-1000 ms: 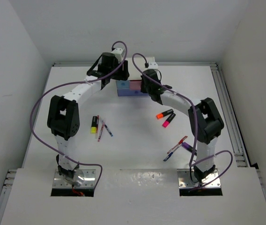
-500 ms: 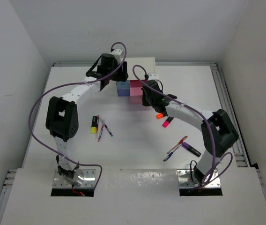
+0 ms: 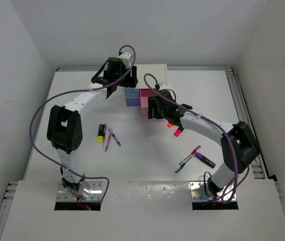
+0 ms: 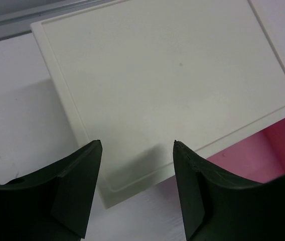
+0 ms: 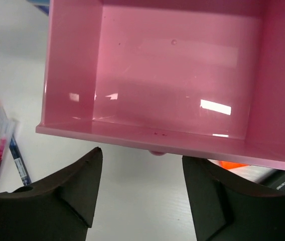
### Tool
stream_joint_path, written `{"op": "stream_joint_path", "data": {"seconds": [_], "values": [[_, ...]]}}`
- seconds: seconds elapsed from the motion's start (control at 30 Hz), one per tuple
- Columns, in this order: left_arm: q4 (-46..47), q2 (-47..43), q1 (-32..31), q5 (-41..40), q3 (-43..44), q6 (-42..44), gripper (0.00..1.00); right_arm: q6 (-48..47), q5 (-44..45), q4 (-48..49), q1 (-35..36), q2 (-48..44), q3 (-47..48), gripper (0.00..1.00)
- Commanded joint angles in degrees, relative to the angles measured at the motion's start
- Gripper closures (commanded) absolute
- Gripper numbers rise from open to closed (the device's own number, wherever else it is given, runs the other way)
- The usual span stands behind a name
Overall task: Sort the stationery into containers
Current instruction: Open the drawer, then grab a piece of stationery with the left arm
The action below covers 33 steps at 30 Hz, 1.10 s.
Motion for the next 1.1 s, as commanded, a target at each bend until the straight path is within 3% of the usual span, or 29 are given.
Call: {"op": "stream_joint_path", "data": {"seconds": [0.0, 0.13, 0.27, 0.5, 0.63, 0.8, 0.93, 1.07], "values": [[2.2, -4.4, -0.1, 1.3, 1.7, 1.0, 0.34, -0.8, -2.3, 0.7, 0.4, -2.3, 1.4, 0.35], [2.5, -8.8, 1.8, 4.6, 1.1, 1.2, 0.35, -4.3, -7.6, -1.3, 0.5, -3.5, 3.3, 0.33], [2.3, -21.6, 4.6, 4.2, -7.9, 2.9, 0.34, -11.9, -14.1, -5.1, 0.2, -8.8, 2.2, 0.33], [-21.3, -33.5, 10.9, 2.0, -20.5, 11.9, 0.32, -17.1, -23.8, -14.8, -9.9, -20.1, -2.1, 0.34], [-27.1, -34.1, 11.3, -3.9, -29.4, 9.9, 0.32, -15.4, -25.3, -17.5, -17.1, -26.9, -10.3, 0.36], [-26.4, -32.6, 10.9, -4.3, -37.5, 4.3, 0.33, -16.2, -25.8, -20.1, -26.7, -31.5, -17.7, 0.36], [-25.0, -29.1, 11.3, -6.1, -38.5, 2.6, 0.38, -15.4, -30.7, -22.2, -36.1, -34.7, -19.1, 0.36], [-22.5, -25.4, 11.5, -6.9, -39.0, 2.1, 0.41, -15.2, -33.1, -23.8, -40.8, -36.7, -19.6, 0.36]]}}
